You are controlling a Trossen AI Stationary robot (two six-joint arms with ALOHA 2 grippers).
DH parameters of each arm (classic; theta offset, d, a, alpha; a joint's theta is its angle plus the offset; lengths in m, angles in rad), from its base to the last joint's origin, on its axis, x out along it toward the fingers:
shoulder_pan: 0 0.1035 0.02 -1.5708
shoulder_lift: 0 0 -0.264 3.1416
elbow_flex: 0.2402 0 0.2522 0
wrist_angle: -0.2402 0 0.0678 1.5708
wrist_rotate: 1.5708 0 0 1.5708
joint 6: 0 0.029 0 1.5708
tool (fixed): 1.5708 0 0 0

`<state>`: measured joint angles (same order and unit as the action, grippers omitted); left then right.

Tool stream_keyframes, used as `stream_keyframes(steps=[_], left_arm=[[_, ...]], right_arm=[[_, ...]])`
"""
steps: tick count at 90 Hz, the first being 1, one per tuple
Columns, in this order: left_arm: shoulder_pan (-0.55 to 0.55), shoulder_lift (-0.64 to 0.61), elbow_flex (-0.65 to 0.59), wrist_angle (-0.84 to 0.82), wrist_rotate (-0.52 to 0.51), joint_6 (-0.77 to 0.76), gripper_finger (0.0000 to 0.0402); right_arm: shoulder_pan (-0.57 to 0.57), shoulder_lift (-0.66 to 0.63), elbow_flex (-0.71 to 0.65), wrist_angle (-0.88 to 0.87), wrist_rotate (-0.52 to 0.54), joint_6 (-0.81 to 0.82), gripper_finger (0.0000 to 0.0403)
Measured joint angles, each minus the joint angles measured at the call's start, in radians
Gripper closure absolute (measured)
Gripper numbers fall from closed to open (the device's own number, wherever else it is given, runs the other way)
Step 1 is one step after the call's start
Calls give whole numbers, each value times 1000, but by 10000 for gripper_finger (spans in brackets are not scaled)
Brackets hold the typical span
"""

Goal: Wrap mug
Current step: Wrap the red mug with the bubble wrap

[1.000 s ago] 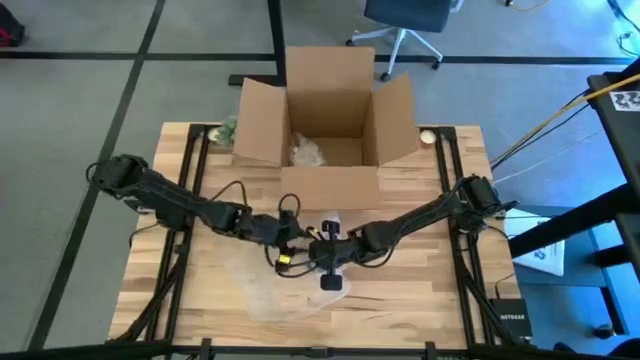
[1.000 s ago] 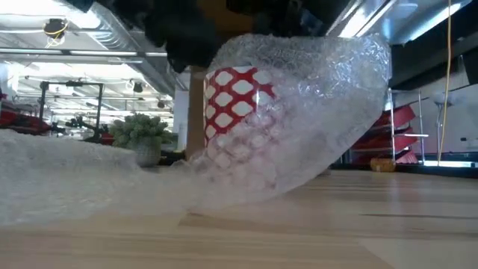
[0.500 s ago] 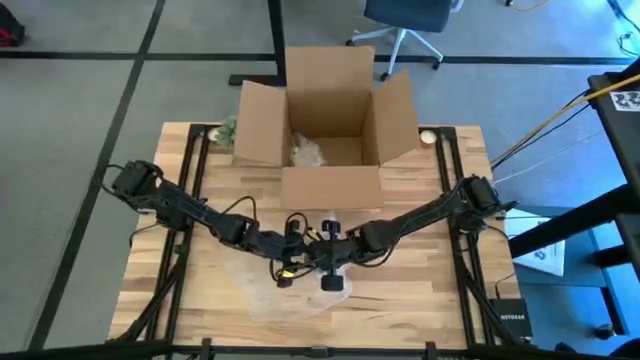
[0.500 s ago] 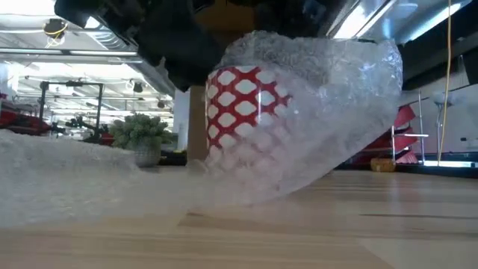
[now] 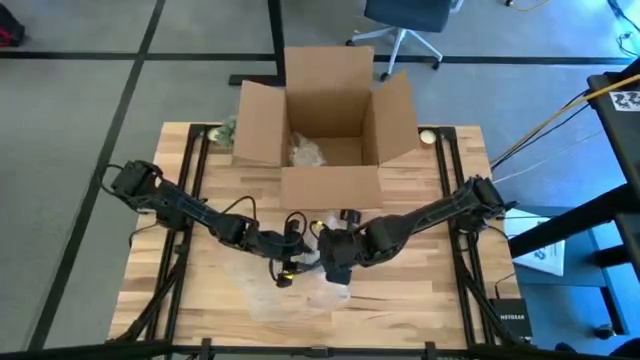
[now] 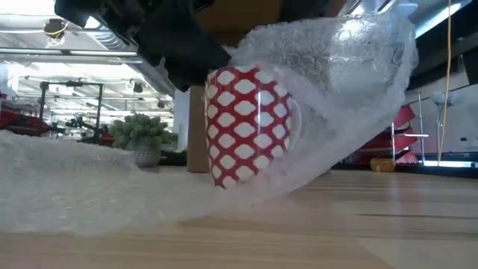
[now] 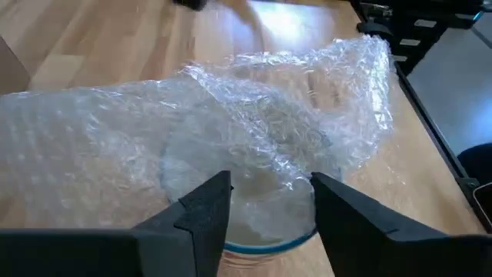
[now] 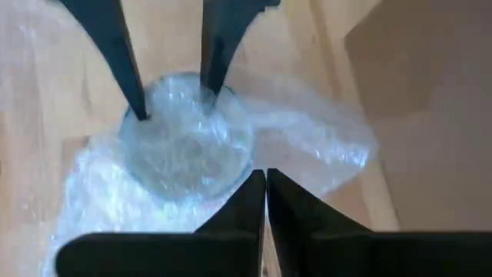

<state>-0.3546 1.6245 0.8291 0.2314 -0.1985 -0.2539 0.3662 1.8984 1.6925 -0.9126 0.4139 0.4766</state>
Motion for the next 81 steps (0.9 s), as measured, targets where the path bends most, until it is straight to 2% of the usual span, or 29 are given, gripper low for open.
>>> stream_keyframes(steps=[6,15,21,35,48,64,81], left_arm=[[0,0,0,0,0,0,238],[0,0,0,-1,0,2,238],[0,0,-1,-1,0,1,238],[0,-1,5,-2,2,0,238],[0,2,41,-24,-1,-1,238],[7,6,62,-29,-17,34,238],[20,28,67,-78,-16,-1,238]], right_arm=[[-15,1,-51,101,9,-17,402],[-36,5,-147,227,-110,-14,402],[-36,5,-209,307,-144,-10,402],[-33,10,-329,466,-179,20,402],[-40,27,-373,570,-200,16,402],[-41,45,-355,596,-232,-35,402],[-41,51,-258,428,-257,-62,402]])
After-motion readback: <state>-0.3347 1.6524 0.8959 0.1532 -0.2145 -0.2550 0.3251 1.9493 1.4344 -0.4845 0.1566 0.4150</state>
